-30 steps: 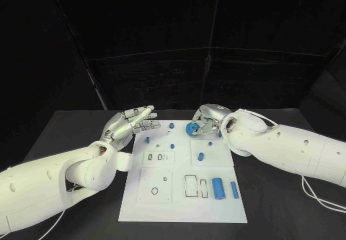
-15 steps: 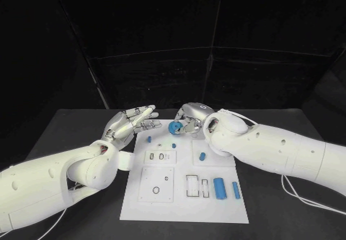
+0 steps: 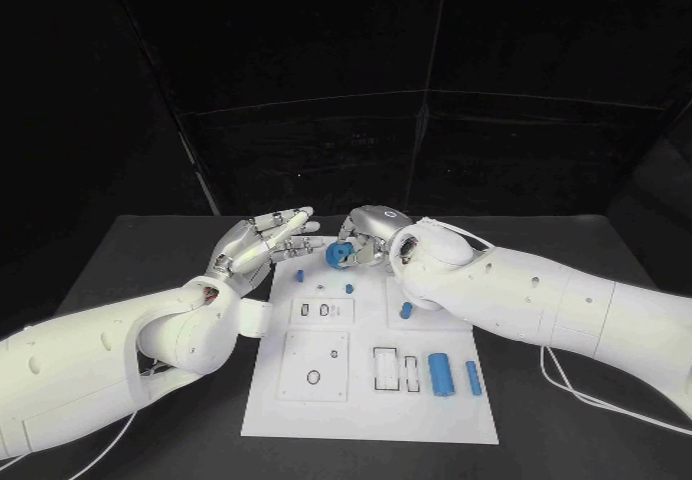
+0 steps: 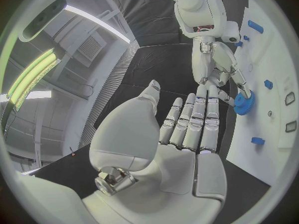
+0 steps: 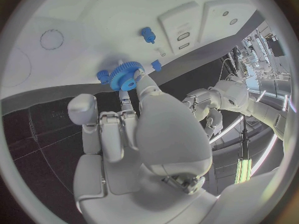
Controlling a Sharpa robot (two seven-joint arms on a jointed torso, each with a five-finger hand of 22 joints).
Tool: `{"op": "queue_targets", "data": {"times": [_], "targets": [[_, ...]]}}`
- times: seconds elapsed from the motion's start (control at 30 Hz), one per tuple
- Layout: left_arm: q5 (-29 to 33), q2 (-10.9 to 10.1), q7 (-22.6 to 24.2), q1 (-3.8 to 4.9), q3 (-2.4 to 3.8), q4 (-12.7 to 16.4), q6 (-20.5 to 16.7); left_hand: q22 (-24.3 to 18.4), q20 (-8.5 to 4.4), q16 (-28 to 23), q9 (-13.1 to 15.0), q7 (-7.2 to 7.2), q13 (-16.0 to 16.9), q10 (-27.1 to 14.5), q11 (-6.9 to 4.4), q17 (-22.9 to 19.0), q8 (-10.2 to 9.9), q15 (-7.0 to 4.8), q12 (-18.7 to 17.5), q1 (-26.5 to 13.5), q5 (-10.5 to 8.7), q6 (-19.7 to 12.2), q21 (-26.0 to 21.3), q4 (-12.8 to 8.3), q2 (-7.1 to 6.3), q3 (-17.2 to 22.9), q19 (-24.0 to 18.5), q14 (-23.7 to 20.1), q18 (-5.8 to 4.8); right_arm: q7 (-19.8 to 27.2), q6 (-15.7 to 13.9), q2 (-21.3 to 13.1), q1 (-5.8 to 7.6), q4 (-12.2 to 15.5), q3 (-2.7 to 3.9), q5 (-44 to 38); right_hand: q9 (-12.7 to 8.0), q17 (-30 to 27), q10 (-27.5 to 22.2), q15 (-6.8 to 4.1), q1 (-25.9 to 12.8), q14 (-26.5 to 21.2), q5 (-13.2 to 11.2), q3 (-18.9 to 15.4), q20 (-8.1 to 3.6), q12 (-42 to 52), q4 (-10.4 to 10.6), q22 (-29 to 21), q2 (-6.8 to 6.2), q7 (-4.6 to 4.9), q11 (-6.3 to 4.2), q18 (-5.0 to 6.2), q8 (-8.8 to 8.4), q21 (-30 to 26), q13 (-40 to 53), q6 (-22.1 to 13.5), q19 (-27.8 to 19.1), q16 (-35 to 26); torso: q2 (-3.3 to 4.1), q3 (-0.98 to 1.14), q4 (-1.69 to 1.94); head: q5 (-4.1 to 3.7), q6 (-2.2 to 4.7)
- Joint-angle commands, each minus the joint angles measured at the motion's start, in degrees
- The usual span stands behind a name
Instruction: Assemble the parts on the task board
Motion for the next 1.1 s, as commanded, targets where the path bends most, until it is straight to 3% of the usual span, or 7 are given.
{"op": "queue_targets", "data": {"times": [0.03, 0.3, 0.7, 0.93, 1.1], "targets": [[-0.4, 0.1, 0.3, 0.1, 0.04, 0.1, 0.5, 0.0, 0.03, -0.1, 0.0, 3.72, 0.0, 0.1, 0.1, -0.1, -0.3, 0.05, -0.3, -0.2, -0.16, 0.3, -0.3, -0.4, 0.55, 0.1, 0.2, 0.3, 0.63, 0.7, 2.8, 0.5, 0.0, -0.6, 0.01, -1.0, 0.1, 9.1, 0.2, -0.12, -0.7, 4.7, -0.2, 0.5, -0.14, -0.1, 0.0, -0.1, 0.03, -0.44, 0.34, -0.99, 0.11, 0.0, 5.5, 0.3, 0.2, 0.2, -0.04, 0.06, -0.08, -0.08, -0.07], [-0.4, 0.1, 0.3, 0.1, 0.04, 0.1, 0.3, -0.1, 0.04, -0.1, 0.0, 3.72, 0.0, 0.1, 0.1, -0.1, -0.3, 0.06, -0.3, -0.2, -0.16, 0.3, -0.3, -0.4, 0.57, 0.1, 0.2, 0.3, 0.63, 0.1, 3.6, 1.0, -0.14, -1.6, -0.03, -1.6, -0.1, 8.9, -0.4, 0.06, -0.9, 4.7, -0.6, 0.8, -0.01, -0.6, -0.2, -0.4, -0.28, -0.16, 0.57, -0.96, -0.45, -0.1, 4.7, -0.4, 0.0, 0.2, -0.08, 0.08, -0.06, -0.08, -0.27], [-0.4, 0.1, 0.3, 0.1, 0.04, 0.0, 0.4, -0.1, 0.04, -0.1, 0.0, 3.72, 0.0, 0.1, 0.1, -0.1, -0.3, 0.06, -0.3, -0.2, -0.16, 0.3, -0.3, -0.4, 0.57, 0.1, 0.2, 0.3, 0.63, -0.6, 3.3, 1.3, -0.2, -2.1, -0.04, -2.1, -0.4, 8.7, -2.7, 1.15, -3.7, 4.6, -1.6, 0.2, 0.96, -2.7, 0.3, -1.1, -1.86, 1.18, 1.82, -0.86, -3.11, -0.5, 2.0, -4.8, -0.5, 0.1, -0.07, 0.04, -0.04, -0.16, -0.41], [-0.4, 0.1, 0.3, 0.1, 0.04, 0.0, 0.3, -0.1, 0.04, -0.1, 0.0, 3.72, 0.0, 0.1, 0.1, -0.1, -0.3, 0.06, -0.3, -0.2, -0.16, 0.3, -0.3, -0.4, 0.57, 0.1, 0.2, 0.3, 0.63, -1.1, 4.2, 1.3, -0.21, -2.2, -0.04, -2.2, -0.4, 8.7, -3.9, 1.88, -6.6, 4.6, -2.0, -1.7, 1.72, -3.7, 2.7, -1.4, -3.17, 1.98, 2.62, -0.79, -3.72, -0.7, 0.6, -7.6, -0.8, 0.1, -0.04, 0.06, -0.03, -0.15, -0.43], [-0.4, 0.1, 0.2, 0.1, 0.04, 0.0, 0.3, -0.1, 0.04, -0.1, 0.0, 3.72, 0.0, 0.1, 0.1, -0.1, -0.3, 0.06, -0.3, -0.2, -0.16, 0.3, -0.3, -0.4, 0.57, 0.1, 0.2, 0.3, 0.63, -1.3, 5.3, 1.3, -0.22, -2.2, -0.04, -1.5, -0.1, 9.1, -3.5, 1.93, -9.3, 4.7, -0.9, -2.7, 1.84, -3.4, 5.8, -1.2, -2.43, 1.88, 2.61, -0.79, -3.1, -0.5, 1.0, -7.1, -0.7, 0.2, -0.06, 0.04, -0.04, -0.15, -0.49]]}}
